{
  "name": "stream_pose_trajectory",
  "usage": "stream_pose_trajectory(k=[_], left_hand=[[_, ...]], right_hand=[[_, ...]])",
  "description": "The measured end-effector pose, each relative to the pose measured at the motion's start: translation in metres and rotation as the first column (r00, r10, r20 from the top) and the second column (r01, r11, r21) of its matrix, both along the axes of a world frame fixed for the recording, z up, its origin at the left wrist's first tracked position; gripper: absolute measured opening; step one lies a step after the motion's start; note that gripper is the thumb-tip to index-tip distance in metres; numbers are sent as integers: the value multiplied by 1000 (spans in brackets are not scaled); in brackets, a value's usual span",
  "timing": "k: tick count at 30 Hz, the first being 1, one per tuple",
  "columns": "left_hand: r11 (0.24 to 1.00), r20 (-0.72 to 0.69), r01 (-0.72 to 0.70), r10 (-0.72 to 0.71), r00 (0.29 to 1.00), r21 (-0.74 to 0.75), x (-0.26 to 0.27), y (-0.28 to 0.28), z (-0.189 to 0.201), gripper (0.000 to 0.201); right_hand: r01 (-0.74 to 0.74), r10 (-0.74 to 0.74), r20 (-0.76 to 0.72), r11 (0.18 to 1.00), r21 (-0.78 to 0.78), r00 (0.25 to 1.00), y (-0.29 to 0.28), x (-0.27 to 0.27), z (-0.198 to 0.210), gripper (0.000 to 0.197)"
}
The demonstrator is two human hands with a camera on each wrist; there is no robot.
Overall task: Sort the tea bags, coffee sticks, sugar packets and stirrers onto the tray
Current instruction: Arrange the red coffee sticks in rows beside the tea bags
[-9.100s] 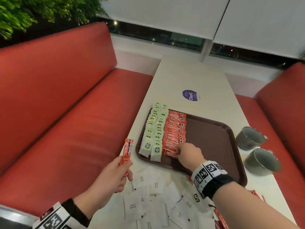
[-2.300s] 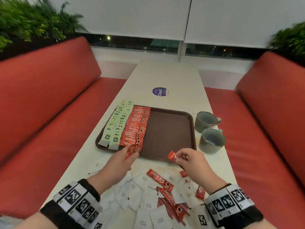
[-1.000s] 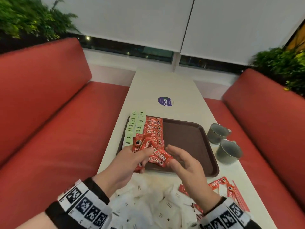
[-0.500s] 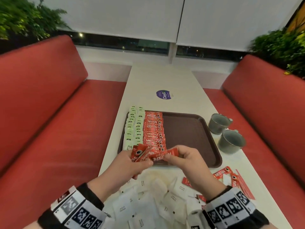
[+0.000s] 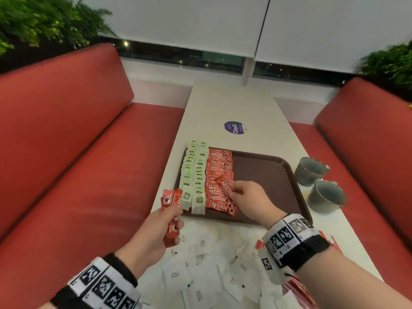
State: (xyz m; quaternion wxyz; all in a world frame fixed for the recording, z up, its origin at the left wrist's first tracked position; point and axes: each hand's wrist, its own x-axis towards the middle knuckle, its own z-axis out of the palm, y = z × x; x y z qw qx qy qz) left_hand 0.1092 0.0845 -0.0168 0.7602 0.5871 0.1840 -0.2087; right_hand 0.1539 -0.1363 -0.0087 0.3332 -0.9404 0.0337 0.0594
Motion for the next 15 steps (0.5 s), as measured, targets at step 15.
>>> stream_pose_trajectory(k=[15], left_hand=[[988,-2,-138,138,990,67,-27,63,-20,9]], right_hand=[[-256,171,-203,798,-545,964,8,29,-38,20]])
